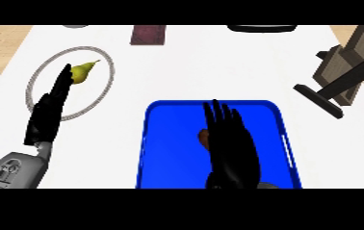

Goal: Pick the sweet potato from the tray and place it in the tiered basket

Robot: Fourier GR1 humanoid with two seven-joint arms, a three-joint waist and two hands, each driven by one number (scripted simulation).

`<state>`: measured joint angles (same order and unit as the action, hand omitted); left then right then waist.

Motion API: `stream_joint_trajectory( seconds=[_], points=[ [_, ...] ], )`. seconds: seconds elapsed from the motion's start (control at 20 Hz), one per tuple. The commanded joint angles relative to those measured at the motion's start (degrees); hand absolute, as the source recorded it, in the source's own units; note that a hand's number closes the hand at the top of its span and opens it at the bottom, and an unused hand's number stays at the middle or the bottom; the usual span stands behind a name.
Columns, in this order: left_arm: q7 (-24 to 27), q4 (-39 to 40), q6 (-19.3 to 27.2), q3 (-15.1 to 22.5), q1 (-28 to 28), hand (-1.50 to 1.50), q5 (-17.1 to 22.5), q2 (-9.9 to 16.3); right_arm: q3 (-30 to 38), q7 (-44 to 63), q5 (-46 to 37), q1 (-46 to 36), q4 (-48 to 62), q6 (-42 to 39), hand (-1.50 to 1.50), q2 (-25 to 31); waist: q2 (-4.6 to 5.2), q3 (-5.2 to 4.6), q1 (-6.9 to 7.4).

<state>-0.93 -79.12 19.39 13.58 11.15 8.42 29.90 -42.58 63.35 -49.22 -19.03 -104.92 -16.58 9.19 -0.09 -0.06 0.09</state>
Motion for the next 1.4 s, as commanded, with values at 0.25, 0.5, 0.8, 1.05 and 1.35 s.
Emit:
stream_joint_trajectory(
  seconds=[0.25,0.5,0.8,1.05,1.35],
  points=[
    [0.6,-2.2,-1.6,-1.5,-2.6,0.00,-1.8,0.0,-2.1,5.4,-8.5,1.9,4.6,-5.8,-1.50,-3.9,-0.01,0.04,0.13],
    [-0.5,-2.1,-0.9,-1.7,-1.8,0.00,-3.6,-1.9,-5.6,5.6,-15.5,6.1,3.2,-5.6,-1.50,-5.3,-0.05,0.06,-0.11],
    [-3.3,-5.4,-2.5,-3.2,-2.5,0.00,-3.8,-2.0,-2.9,3.6,-18.6,6.6,2.7,-10.3,-1.50,-8.1,-0.04,0.06,-0.01],
    [-2.4,-4.5,0.5,-1.5,-3.9,0.00,-7.8,-6.1,-1.8,1.4,-21.5,9.2,6.0,-7.2,-1.50,-9.1,0.01,0.06,-0.06],
    [-4.1,-2.5,-2.0,-3.6,0.7,0.00,-9.0,-6.6,1.2,-1.7,-22.5,13.1,2.3,-10.1,-1.50,-7.9,0.04,0.06,-0.42]
  ],
)
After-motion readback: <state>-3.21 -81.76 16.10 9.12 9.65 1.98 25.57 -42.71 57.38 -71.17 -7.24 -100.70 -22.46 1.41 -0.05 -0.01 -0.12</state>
